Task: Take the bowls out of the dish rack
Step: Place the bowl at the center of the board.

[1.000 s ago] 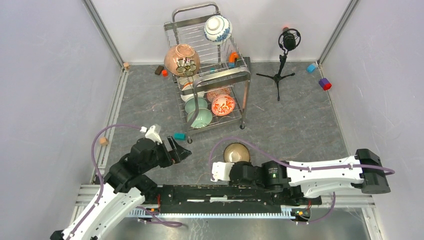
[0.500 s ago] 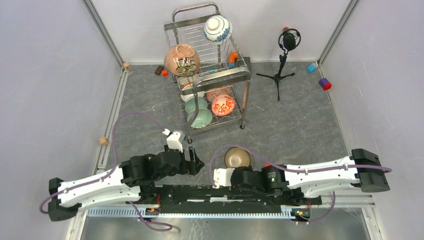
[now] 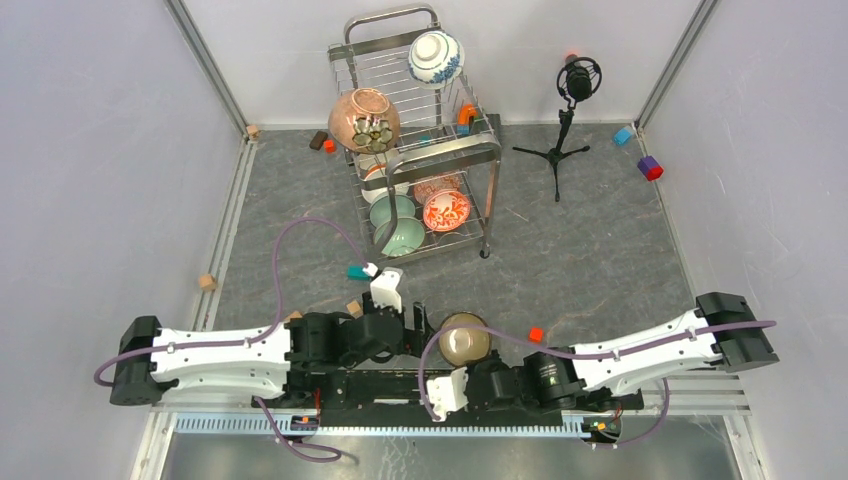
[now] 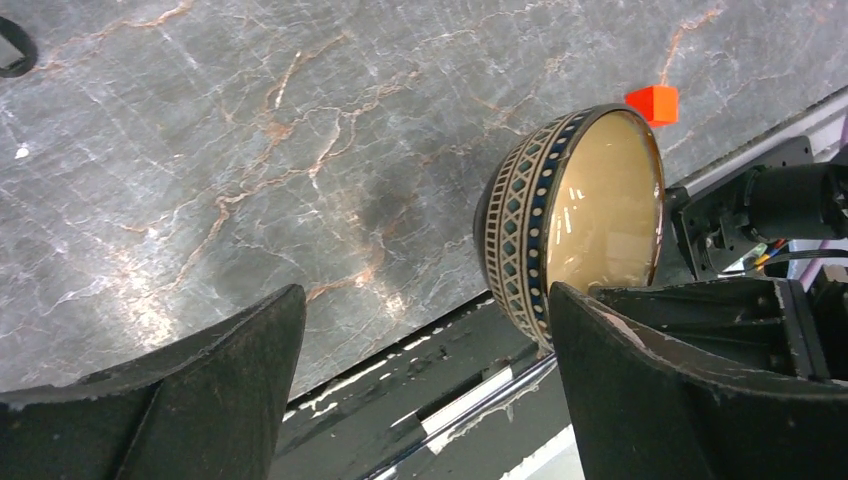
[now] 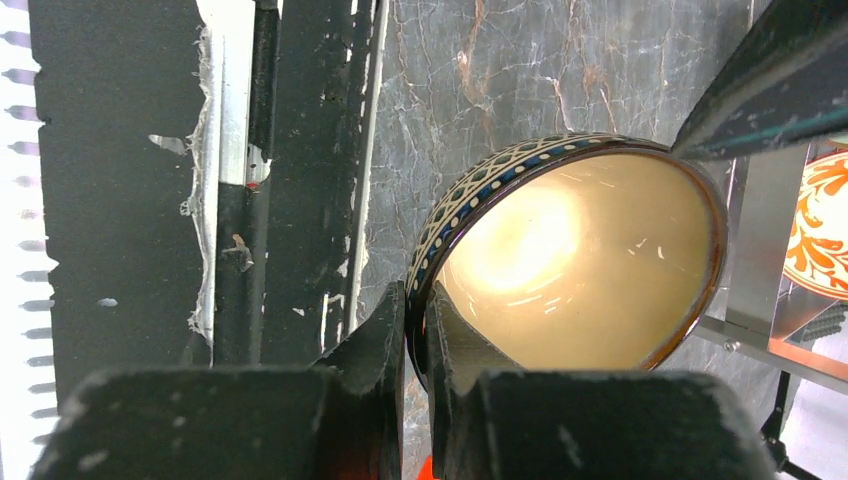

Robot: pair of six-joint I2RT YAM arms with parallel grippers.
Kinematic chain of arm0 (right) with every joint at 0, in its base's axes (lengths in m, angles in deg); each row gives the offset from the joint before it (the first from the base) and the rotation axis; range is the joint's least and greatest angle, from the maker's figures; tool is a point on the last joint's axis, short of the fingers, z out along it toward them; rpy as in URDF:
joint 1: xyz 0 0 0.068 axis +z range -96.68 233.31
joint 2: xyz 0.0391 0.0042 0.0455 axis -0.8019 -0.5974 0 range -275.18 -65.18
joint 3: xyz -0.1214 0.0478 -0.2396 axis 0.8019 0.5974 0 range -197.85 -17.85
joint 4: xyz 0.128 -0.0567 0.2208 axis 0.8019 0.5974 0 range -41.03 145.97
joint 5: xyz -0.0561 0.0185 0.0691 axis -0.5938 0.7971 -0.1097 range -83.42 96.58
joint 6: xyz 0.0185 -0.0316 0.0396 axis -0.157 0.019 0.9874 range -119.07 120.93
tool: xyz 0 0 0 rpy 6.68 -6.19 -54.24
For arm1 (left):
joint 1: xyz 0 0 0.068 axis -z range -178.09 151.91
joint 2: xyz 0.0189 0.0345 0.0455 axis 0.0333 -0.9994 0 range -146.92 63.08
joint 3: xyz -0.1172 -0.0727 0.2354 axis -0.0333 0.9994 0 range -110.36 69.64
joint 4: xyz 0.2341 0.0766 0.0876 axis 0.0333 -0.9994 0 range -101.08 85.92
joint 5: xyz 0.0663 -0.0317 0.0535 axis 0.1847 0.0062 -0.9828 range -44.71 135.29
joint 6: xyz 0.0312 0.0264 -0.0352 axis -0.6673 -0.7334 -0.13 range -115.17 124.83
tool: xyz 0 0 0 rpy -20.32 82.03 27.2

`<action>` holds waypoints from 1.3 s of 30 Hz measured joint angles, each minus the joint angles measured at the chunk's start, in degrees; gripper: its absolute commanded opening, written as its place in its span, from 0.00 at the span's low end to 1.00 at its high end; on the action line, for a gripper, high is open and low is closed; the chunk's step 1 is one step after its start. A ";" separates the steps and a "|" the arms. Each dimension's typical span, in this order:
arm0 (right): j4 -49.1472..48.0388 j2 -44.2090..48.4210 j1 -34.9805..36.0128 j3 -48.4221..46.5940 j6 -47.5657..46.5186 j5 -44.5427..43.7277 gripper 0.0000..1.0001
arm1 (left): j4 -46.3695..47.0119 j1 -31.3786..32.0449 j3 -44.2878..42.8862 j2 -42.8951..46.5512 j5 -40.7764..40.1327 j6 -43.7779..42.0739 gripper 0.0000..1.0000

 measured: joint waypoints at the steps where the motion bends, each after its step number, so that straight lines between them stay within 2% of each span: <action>1: 0.00 -0.02 0.15 0.00 -0.15 0.02 0.00 | 0.37 0.22 -0.17 -0.37 0.00 0.00 0.96; 9: -0.90 -1.05 0.87 0.00 -1.29 -0.07 0.00 | 2.23 1.99 -1.92 -7.02 0.22 -0.02 0.93; 20: -3.98 -2.97 1.55 0.55 -1.64 -0.44 0.00 | 3.04 2.51 -2.10 -10.97 0.11 -0.09 0.68; 26: -3.82 -5.42 1.68 0.52 -2.21 -1.36 0.00 | 0.76 2.62 -5.60 -14.62 -0.35 -0.52 0.53; 35: -2.14 -7.48 1.84 -1.05 -2.99 -1.70 0.00 | -2.43 2.62 -8.46 -17.84 -0.35 -0.85 0.46; 39: -1.90 -8.68 1.88 -1.81 -3.65 -1.64 0.00 | -3.21 2.62 -9.33 -19.58 -0.31 -0.87 0.40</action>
